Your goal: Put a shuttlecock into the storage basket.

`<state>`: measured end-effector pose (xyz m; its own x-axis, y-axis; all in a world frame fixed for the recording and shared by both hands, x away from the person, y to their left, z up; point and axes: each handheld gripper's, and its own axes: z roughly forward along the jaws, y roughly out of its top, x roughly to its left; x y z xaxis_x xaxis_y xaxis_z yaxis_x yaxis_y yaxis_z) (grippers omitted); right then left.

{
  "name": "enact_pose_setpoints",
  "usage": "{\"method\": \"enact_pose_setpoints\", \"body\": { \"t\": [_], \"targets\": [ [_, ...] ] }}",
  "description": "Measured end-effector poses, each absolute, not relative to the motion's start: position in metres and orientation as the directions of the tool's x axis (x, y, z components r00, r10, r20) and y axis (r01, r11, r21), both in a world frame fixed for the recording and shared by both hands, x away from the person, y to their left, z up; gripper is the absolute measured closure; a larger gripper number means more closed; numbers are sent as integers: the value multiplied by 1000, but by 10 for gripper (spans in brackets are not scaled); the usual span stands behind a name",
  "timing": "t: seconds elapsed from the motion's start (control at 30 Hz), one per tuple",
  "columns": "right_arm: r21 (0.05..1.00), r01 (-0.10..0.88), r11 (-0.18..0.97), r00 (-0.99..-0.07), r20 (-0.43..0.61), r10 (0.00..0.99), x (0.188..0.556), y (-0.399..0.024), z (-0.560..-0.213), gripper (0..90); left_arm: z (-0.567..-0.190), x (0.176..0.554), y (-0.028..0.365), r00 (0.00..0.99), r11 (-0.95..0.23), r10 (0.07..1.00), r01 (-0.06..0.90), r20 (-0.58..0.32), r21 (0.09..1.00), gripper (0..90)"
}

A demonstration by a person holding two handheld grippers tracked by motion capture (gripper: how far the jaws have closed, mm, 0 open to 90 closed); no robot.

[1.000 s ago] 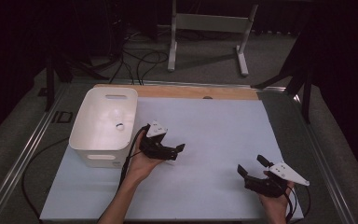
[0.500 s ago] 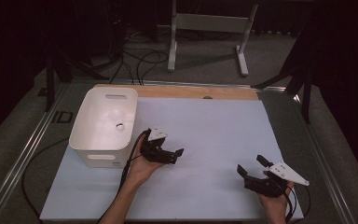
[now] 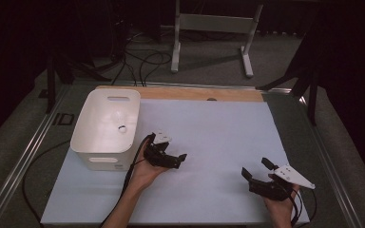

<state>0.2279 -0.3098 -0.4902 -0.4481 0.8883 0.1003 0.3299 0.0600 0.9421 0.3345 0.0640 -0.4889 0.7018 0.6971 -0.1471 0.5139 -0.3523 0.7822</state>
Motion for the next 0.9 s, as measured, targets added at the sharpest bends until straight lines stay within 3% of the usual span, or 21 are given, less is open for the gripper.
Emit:
{"method": "enact_pose_setpoints", "body": {
  "t": [0.33,0.6,0.67,0.77,0.9],
  "targets": [
    [941,331,62,-447,99,889,228,-310,-490,99,-494,336,69,678,-366,722,545,-139,755,186],
    [942,331,63,-447,98,889,228,-310,-490,99,-494,333,76,652,-345,744,560,-144,753,312],
    [942,331,64,-447,97,889,228,-311,-490,99,-493,333,79,642,-337,753,564,-144,754,380],
    [942,331,62,-447,99,889,228,-310,-490,99,-492,331,79,644,-341,753,561,-139,755,412],
    [942,331,63,-446,98,890,228,-310,-490,99,-489,331,82,646,-314,746,556,-162,770,587]
  ]
}}
